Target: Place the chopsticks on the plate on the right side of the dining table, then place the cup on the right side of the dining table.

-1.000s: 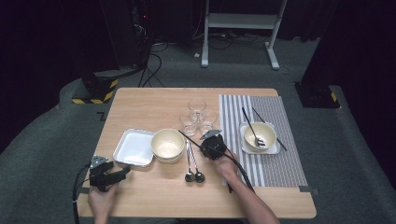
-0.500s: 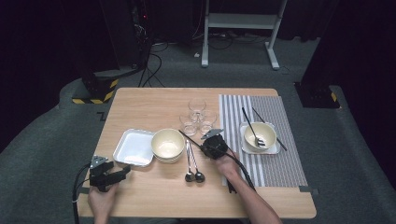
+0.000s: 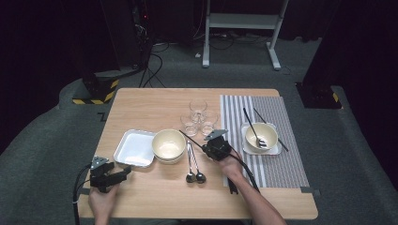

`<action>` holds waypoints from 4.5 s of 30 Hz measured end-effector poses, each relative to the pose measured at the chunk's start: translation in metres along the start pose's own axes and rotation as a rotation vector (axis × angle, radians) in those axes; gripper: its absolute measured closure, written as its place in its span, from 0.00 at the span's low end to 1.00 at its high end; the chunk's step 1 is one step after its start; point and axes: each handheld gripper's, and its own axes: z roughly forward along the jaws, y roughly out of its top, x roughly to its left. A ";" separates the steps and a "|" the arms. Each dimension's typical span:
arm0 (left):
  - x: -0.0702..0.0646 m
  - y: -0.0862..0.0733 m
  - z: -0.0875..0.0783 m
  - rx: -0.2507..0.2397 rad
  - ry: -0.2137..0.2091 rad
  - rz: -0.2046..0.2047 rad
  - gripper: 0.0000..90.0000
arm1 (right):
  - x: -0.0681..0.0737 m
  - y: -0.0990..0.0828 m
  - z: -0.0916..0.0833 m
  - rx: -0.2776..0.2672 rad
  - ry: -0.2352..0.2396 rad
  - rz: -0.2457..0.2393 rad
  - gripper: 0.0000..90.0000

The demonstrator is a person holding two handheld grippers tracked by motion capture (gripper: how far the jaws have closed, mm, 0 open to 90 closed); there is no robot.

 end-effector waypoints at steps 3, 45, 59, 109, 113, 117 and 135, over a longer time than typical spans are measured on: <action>0.000 0.000 0.000 -0.001 0.000 -0.001 0.21 | 0.001 0.000 -0.003 -0.007 0.000 -0.009 0.96; 0.000 0.000 0.000 0.000 0.000 -0.001 0.21 | -0.012 -0.019 -0.054 -0.077 -0.002 0.016 0.96; 0.000 0.000 0.000 0.000 0.000 0.001 0.21 | -0.017 -0.023 -0.068 -0.096 -0.014 0.031 0.96; 0.000 0.000 0.000 0.001 0.004 -0.002 0.21 | -0.057 -0.046 -0.121 -0.120 -0.150 0.117 0.96; 0.001 0.000 0.000 -0.002 0.002 -0.008 0.21 | -0.059 -0.045 -0.123 -0.120 -0.156 0.123 0.95; 0.000 0.000 0.000 -0.001 0.003 -0.005 0.21 | -0.061 -0.045 -0.127 -0.126 -0.168 0.122 0.96; -0.001 0.000 0.000 0.001 0.012 0.002 0.22 | -0.077 -0.050 -0.135 -0.126 -0.188 0.172 0.95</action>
